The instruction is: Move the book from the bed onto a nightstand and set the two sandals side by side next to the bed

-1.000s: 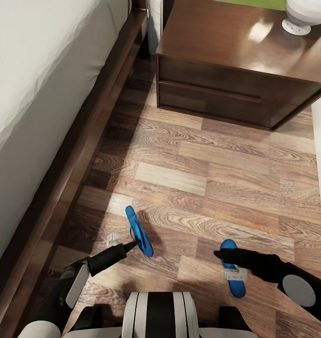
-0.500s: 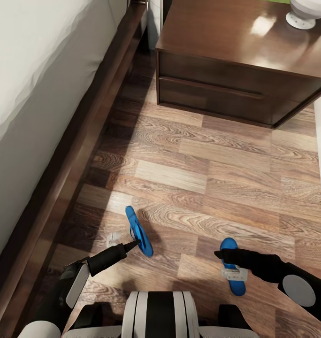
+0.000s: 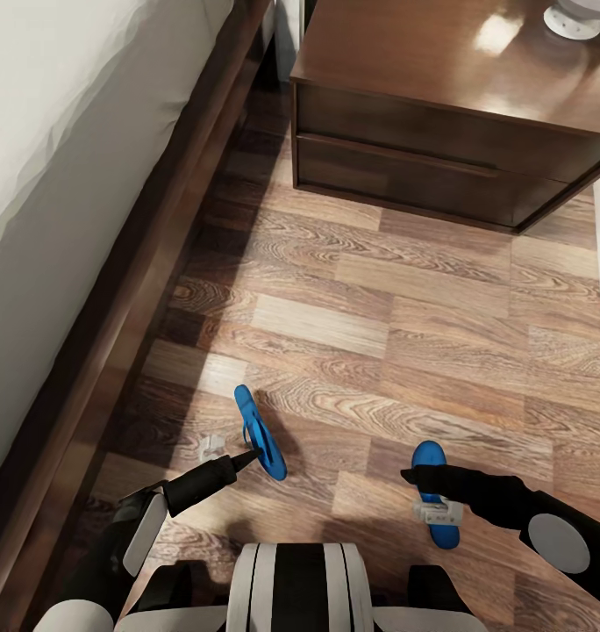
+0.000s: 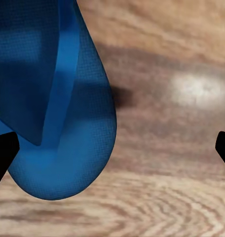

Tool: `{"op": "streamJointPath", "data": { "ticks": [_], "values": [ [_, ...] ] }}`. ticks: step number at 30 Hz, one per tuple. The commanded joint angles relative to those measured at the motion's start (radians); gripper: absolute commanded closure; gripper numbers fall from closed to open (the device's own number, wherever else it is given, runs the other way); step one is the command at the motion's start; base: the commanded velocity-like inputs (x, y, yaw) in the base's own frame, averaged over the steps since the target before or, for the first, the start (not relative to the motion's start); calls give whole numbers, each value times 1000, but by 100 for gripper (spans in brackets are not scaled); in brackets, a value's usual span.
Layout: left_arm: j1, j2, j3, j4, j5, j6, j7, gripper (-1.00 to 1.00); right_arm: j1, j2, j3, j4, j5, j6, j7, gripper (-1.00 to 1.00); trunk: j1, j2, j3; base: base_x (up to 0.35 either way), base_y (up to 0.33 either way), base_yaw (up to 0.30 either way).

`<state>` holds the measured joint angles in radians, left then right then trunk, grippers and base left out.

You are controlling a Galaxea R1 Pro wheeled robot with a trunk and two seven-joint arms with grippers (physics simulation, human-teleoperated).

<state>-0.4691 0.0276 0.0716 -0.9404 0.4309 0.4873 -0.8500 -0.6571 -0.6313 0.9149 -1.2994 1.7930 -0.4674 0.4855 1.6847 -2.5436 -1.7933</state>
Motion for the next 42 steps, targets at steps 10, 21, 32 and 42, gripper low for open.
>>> {"op": "streamJointPath", "data": {
  "ticks": [10, 21, 32, 42],
  "values": [
    [0, 0, 1, 0, 6, 7, -1, 100, -1, -1, 4, -1, 6, -4, 1, -100, 0, 0, 0, 0, 0, 0],
    [0, 0, 1, 0, 6, 7, -1, 100, -1, 0, 4, 3, 114, -4, 4, -100, 0, 0, 0, 0, 0, 0],
    [0, 0, 1, 0, 6, 7, -1, 100, -1, -1, 5, 90, 120, -4, 4, -100, 0, 0, 0, 0, 0, 0],
    [0, 0, 1, 0, 6, 7, -1, 100, -1, -1, 5, 95, 120, -4, 3, -100, 0, 0, 0, 0, 0, 0]
  ]
}}
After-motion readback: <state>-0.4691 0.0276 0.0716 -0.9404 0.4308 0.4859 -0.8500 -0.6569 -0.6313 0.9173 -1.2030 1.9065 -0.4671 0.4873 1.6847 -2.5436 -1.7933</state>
